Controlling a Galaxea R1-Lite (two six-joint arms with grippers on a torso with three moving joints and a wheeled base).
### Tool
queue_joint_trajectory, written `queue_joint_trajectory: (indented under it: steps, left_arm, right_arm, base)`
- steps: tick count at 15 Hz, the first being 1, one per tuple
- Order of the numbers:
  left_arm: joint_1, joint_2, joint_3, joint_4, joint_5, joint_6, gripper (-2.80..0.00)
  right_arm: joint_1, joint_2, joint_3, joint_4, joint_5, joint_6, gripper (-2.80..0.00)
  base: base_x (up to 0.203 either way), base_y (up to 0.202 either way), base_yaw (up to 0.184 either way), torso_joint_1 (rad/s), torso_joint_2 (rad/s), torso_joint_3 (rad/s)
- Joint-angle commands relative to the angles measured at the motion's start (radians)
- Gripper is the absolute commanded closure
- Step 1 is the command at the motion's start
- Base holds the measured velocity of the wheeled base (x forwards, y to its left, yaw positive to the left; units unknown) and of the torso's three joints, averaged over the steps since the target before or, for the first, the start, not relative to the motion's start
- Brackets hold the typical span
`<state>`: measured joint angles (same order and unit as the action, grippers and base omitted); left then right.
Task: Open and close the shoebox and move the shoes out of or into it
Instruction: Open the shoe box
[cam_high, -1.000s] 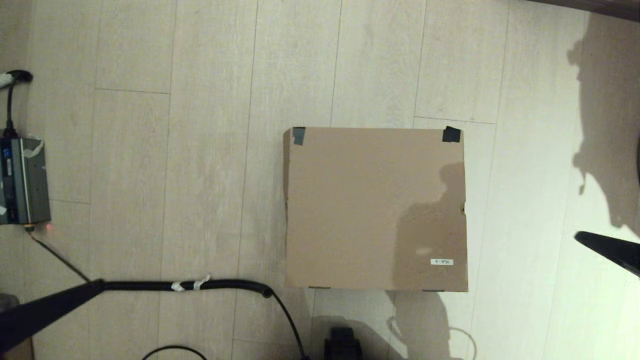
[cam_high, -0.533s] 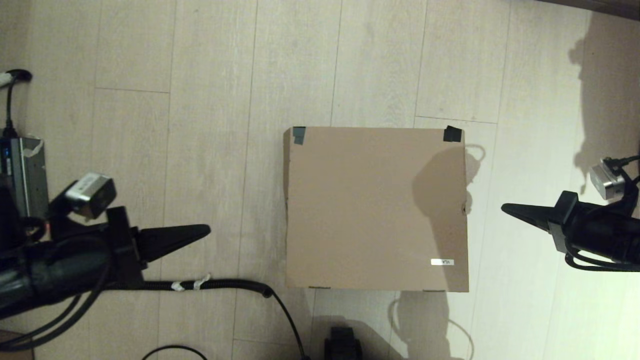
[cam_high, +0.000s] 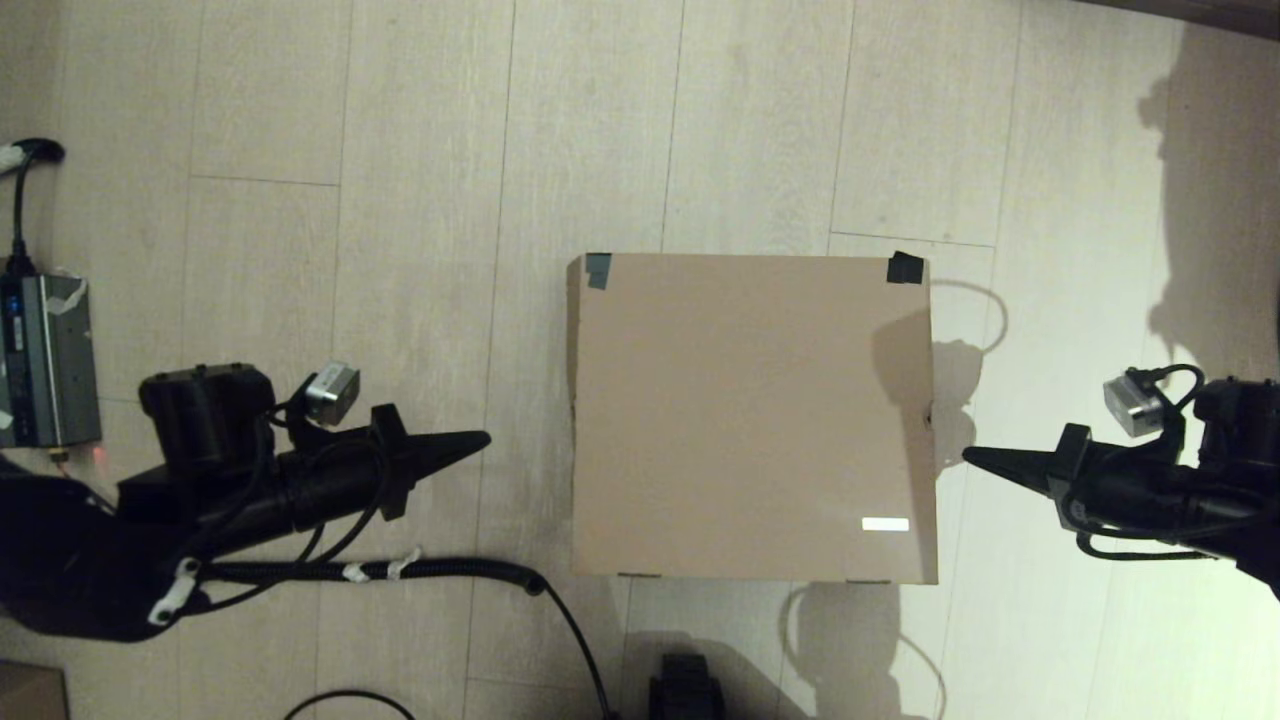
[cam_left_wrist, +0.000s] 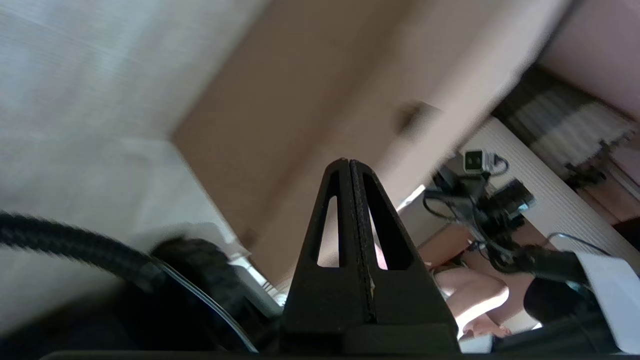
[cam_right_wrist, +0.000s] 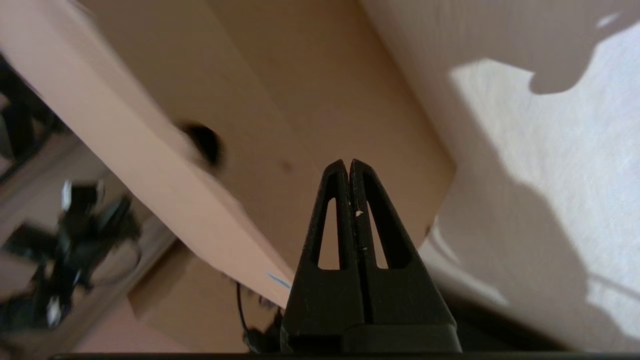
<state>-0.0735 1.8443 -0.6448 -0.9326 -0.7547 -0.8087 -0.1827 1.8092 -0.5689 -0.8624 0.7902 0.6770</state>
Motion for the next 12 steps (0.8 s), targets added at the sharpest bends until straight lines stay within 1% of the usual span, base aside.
queue_joint_trajectory:
  steps: [1, 2, 3, 5, 6, 7, 8, 10, 12]
  left_arm:
    - [-0.013, 0.146, -0.059, -0.021, -0.004, -0.005, 0.0]
    - [-0.031, 0.178, -0.094, -0.028, -0.003, -0.007, 0.0]
    - [-0.05, 0.198, -0.117, -0.033, -0.002, -0.006, 0.0]
    - [-0.062, 0.194, -0.117, -0.034, -0.002, -0.008, 0.0]
    - [-0.06, 0.193, -0.111, -0.034, -0.002, -0.009, 0.0]
    - [-0.06, 0.192, -0.105, -0.035, -0.002, -0.008, 0.0]
    - [-0.06, 0.191, -0.098, -0.043, -0.002, -0.009, 0.0]
    - [-0.06, 0.192, -0.086, -0.073, -0.002, -0.013, 0.0]
    - [-0.06, 0.201, -0.091, -0.077, -0.002, -0.015, 0.0]
  right_arm:
    - [0.022, 0.061, 0.02, -0.021, 0.005, -0.01, 0.0]
    - [0.032, 0.095, 0.037, -0.064, 0.003, -0.019, 0.0]
    - [0.04, 0.132, 0.057, -0.137, 0.001, -0.022, 0.0]
    - [0.053, 0.211, 0.097, -0.318, -0.002, -0.012, 0.0]
    - [0.067, 0.234, 0.119, -0.388, -0.002, 0.01, 0.0]
    - [0.084, 0.238, 0.128, -0.417, -0.001, 0.064, 0.0]
    - [0.1, 0.24, 0.13, -0.438, 0.001, 0.091, 0.0]
    - [0.124, 0.237, 0.13, -0.455, 0.0, 0.108, 0.0]
    - [0.13, 0.218, 0.136, -0.457, 0.002, 0.145, 0.0]
  base:
    - [0.0, 0.0, 0.0, 0.0, 0.0, 0.0]
    - [0.0, 0.0, 0.0, 0.0, 0.0, 0.0]
    - [0.0, 0.0, 0.0, 0.0, 0.0, 0.0]
    - [0.0, 0.0, 0.0, 0.0, 0.0, 0.0]
    - [0.0, 0.0, 0.0, 0.0, 0.0, 0.0]
    - [0.0, 0.0, 0.0, 0.0, 0.0, 0.0]
    - [0.0, 0.0, 0.0, 0.0, 0.0, 0.0]
    - [0.0, 0.0, 0.0, 0.0, 0.0, 0.0]
    - [0.0, 0.0, 0.0, 0.0, 0.0, 0.0]
